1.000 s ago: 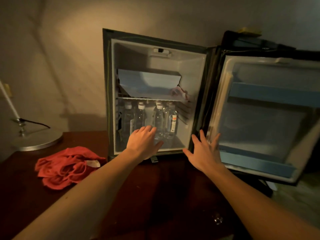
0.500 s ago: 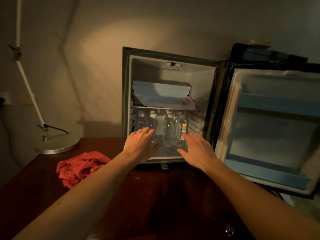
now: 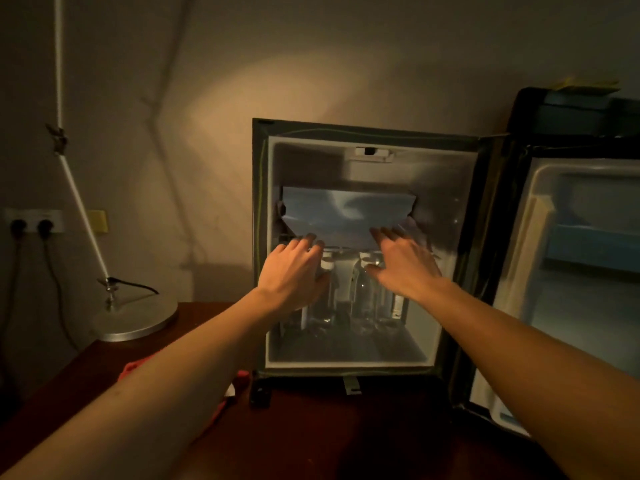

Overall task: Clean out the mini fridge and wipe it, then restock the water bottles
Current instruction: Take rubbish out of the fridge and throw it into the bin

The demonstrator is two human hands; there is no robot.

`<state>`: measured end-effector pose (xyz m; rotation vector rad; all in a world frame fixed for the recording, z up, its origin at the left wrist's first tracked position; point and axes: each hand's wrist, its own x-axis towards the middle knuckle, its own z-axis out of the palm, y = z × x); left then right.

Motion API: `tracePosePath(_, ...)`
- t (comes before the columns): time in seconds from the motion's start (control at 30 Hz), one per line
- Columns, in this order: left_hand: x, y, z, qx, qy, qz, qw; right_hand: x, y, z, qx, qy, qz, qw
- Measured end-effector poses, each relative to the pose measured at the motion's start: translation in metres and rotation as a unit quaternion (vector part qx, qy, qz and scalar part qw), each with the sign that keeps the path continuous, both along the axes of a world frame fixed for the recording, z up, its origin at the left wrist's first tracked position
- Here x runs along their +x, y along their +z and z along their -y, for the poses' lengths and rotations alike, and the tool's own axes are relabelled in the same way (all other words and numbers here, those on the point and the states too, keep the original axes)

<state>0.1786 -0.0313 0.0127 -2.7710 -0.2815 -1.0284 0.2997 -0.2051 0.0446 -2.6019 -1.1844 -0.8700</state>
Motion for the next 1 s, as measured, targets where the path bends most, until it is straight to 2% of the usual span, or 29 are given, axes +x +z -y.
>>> tracePosePath(0.2,0.02,0.01,-0.018,0.026,0.019,0.012,0.999,0.038,0.002,-0.036,-0.031,0.027,0.016,0.999)
tracePosePath(0.37,0.033,0.008,-0.033,0.034,0.022,0.01,0.999,0.06,-0.003,-0.061,-0.082,0.035,-0.104,0.991)
tracePosePath(0.43,0.037,0.005,-0.036,0.042,0.022,0.013,0.999,0.066,-0.011,-0.063,-0.092,0.047,-0.12,0.987)
tracePosePath(0.67,0.027,0.003,-0.026,0.021,-0.018,0.027,0.999,0.077,-0.017,-0.056,-0.105,0.038,-0.048,0.993)
tracePosePath(0.8,0.015,0.004,-0.028,0.016,-0.038,0.008,0.999,0.071,-0.01,-0.055,-0.087,0.036,-0.062,0.994)
tracePosePath(0.9,0.012,0.005,-0.033,0.014,-0.046,-0.007,0.999,0.058,-0.007,-0.056,-0.048,0.051,-0.116,0.991)
tracePosePath(1.0,0.013,0.01,-0.031,0.003,-0.057,0.014,0.998,0.043,-0.008,-0.062,-0.027,0.066,-0.129,0.989)
